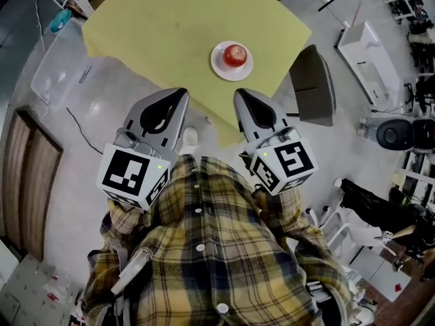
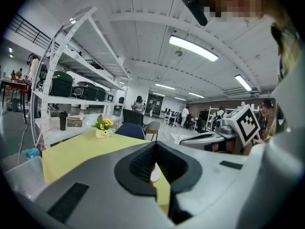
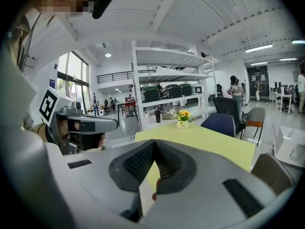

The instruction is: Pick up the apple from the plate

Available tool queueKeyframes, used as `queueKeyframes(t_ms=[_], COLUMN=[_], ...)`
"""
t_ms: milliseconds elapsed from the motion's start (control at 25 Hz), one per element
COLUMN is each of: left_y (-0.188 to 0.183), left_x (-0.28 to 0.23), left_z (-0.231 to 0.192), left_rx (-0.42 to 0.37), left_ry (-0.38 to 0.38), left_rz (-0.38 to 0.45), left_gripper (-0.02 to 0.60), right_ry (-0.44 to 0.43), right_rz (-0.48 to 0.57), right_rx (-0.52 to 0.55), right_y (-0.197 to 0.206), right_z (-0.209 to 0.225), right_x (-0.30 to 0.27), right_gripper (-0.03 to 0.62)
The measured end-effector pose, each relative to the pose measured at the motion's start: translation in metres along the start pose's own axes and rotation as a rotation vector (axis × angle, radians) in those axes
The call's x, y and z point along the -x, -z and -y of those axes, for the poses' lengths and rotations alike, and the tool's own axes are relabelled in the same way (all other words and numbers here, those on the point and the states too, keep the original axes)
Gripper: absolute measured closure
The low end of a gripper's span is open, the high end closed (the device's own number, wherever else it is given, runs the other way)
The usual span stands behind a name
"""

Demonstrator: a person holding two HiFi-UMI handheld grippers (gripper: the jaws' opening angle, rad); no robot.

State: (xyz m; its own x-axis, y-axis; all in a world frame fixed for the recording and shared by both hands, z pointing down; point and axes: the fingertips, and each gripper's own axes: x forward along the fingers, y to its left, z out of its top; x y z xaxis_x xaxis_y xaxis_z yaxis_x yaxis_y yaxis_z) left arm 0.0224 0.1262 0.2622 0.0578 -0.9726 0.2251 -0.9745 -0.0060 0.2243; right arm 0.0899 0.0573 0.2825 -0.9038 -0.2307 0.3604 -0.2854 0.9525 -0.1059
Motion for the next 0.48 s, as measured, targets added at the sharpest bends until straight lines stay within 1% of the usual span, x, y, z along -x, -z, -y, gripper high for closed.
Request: queueKeyframes(t_ms=[160,320,480], left_y=[-0.010,-0.018,-0.022], left_x=[-0.024,-0.050,-0.072], left_z=[-0.005,-0.003,-0.017], left_rx=[-0.014,-0.036,-0.042], left_ry=[0.020,0.068,0.123], left_rz=[-0.009,-0.017,-0.034], left_gripper=[0.575,0.575,0.575], right_ry=[0.025,0.066,0.116], right_rz=[0.009,0.011,0.009], right_rx=[-0.011,-0.038,-0.059], right_y=[-0.007,-0.008,-0.010], right_z=[0.022,0.046,0.060], right_x=[-0.008,-0.011,-0.027], right_gripper=[0.597,0.597,0.597])
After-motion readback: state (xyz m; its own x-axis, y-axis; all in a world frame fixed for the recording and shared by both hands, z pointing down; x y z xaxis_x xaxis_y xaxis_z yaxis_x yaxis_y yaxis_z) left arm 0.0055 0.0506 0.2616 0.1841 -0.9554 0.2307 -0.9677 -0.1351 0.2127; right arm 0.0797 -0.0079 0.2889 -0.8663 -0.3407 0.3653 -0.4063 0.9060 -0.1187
